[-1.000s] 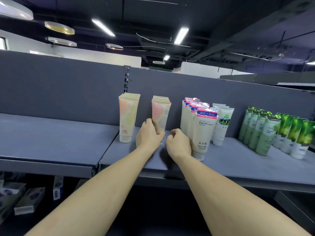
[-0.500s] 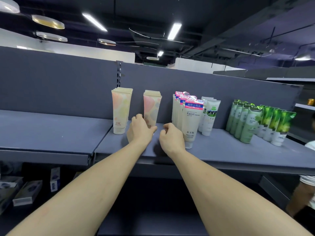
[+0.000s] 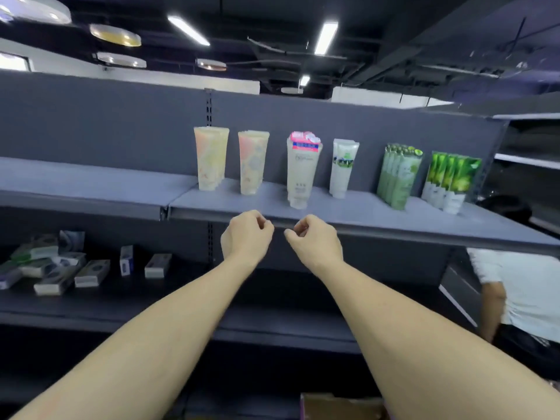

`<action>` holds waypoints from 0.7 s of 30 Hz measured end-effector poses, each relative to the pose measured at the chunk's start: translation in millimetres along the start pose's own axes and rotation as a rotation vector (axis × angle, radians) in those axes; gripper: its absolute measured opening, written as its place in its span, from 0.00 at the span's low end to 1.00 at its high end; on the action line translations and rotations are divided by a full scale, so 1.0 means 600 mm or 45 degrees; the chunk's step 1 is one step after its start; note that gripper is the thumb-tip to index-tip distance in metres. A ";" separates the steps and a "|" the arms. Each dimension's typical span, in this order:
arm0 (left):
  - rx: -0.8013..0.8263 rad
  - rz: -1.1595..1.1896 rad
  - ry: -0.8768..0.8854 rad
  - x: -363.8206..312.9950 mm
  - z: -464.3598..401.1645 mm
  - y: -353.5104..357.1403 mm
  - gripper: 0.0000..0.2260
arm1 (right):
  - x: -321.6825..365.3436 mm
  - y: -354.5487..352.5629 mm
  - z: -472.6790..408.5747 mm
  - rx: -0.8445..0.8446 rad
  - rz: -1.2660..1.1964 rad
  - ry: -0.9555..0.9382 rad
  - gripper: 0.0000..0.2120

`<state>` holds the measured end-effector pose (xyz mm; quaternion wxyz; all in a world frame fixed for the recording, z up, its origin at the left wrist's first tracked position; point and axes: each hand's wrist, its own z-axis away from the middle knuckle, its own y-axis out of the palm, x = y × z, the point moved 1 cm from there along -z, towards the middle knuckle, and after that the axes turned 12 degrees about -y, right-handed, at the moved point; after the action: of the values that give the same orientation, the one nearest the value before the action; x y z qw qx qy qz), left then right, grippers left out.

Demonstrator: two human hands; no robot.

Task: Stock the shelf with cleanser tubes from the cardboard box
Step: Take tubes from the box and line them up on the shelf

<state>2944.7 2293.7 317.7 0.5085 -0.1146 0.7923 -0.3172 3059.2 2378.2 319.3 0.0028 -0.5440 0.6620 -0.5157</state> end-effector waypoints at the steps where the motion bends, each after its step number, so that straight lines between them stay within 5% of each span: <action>1: 0.026 -0.011 -0.020 0.008 0.030 0.007 0.08 | -0.018 -0.009 0.025 0.043 0.011 0.018 0.11; 21: 0.597 -0.230 -0.312 0.176 0.315 0.270 0.09 | -0.326 0.118 0.287 0.499 0.007 0.439 0.18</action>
<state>3085.2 2292.8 87.1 0.5827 -0.1013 0.6165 -0.5198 3185.6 2393.6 81.0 -0.0034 -0.4354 0.5416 -0.7191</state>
